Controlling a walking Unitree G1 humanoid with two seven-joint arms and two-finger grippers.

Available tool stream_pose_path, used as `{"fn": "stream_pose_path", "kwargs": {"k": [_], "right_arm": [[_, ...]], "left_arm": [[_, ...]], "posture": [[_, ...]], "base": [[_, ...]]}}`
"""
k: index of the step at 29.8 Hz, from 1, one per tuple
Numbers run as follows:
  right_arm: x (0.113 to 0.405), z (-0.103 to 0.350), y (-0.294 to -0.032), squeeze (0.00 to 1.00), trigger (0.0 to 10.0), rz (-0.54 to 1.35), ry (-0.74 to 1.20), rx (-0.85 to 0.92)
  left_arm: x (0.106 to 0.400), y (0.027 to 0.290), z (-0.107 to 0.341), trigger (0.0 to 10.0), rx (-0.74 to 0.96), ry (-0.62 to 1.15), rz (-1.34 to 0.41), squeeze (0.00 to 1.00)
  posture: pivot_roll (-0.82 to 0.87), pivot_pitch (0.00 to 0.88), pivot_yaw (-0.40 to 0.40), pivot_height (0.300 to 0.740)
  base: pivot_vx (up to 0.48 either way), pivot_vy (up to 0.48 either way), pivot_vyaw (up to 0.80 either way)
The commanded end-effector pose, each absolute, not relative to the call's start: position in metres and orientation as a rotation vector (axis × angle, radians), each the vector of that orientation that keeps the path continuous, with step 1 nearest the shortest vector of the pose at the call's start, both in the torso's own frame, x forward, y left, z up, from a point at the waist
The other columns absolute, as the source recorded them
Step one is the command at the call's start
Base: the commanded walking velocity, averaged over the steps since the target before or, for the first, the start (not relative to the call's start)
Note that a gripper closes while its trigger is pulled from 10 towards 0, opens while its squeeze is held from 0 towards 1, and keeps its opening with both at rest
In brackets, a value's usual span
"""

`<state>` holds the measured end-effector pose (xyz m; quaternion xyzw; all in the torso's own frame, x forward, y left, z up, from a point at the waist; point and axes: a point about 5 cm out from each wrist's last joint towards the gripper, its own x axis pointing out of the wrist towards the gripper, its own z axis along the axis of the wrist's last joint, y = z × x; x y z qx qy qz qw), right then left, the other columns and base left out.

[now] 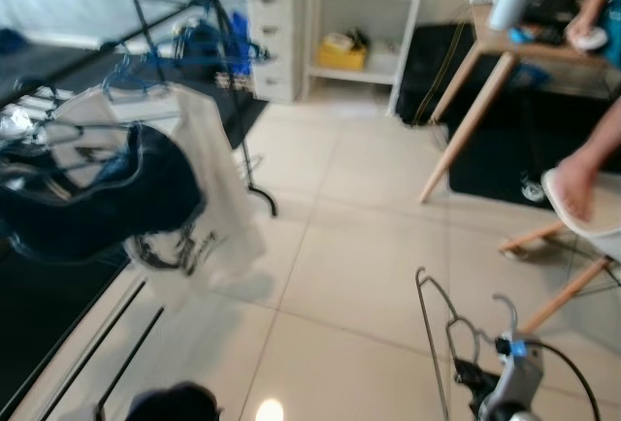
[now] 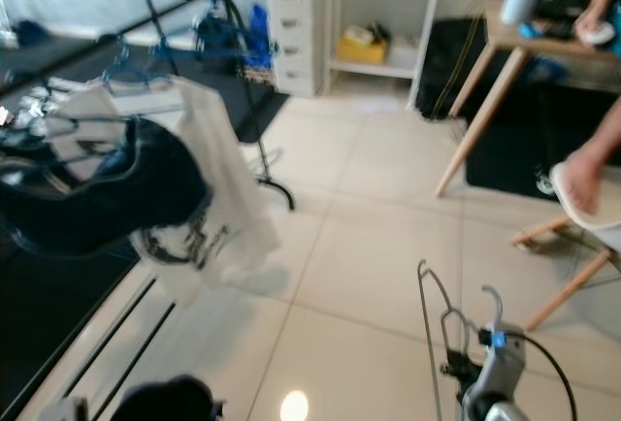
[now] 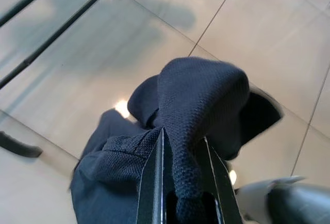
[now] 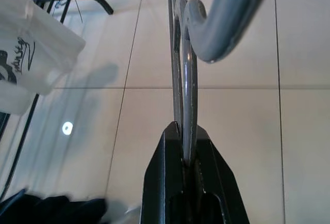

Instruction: Hang hanger

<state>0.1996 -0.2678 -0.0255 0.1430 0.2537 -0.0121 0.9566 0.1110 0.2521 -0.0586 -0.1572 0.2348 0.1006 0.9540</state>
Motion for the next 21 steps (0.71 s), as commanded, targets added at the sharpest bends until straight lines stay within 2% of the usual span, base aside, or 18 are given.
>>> {"fn": "stream_pose_path", "kwargs": {"k": [1, 7, 14, 15, 20, 21], "right_arm": [[0.2, -0.026, -0.265, 0.0, 10.0, -0.012, 0.518, 0.28], [0.197, -0.028, -0.262, 0.0, 10.0, -0.009, 0.517, 0.286], [0.191, -0.042, -0.259, 0.0, 10.0, -0.041, 0.573, 0.313], [0.189, -0.046, -0.258, 0.0, 10.0, -0.059, 0.593, 0.322], [0.188, -0.049, -0.257, 0.0, 10.0, -0.071, 0.607, 0.328], [0.187, -0.052, -0.254, 0.0, 10.0, -0.07, 0.628, 0.319]], "left_arm": [[0.107, 0.257, -0.058, 10.0, -0.284, 0.476, 0.197, 0.0], [0.105, 0.252, -0.058, 10.0, -0.278, 0.466, 0.204, 0.0], [0.115, 0.238, -0.07, 10.0, -0.282, 0.566, 0.214, 0.0], [0.118, 0.234, -0.075, 9.4, -0.26, 0.619, 0.213, 0.0], [0.119, 0.231, -0.079, 9.4, -0.242, 0.656, 0.211, 0.0], [0.124, 0.224, -0.083, 10.0, -0.206, 0.714, 0.171, 0.0]], "posture": [[-0.13, 0.125, 0.064, 0.736], [-0.13, 0.107, 0.058, 0.736], [-0.13, 0.0, 0.025, 0.736], [-0.11, 0.0, 0.018, 0.736], [-0.1, 0.0, 0.014, 0.736], [-0.08, 0.0, 0.001, 0.736]], "base": [[0.0, 0.0, -0.79], [0.0, 0.0, -0.79], [0.0, 0.0, -0.79], [0.0, 0.0, -0.8], [0.0, 0.0, -0.8], [0.0, 0.0, -0.8]]}}
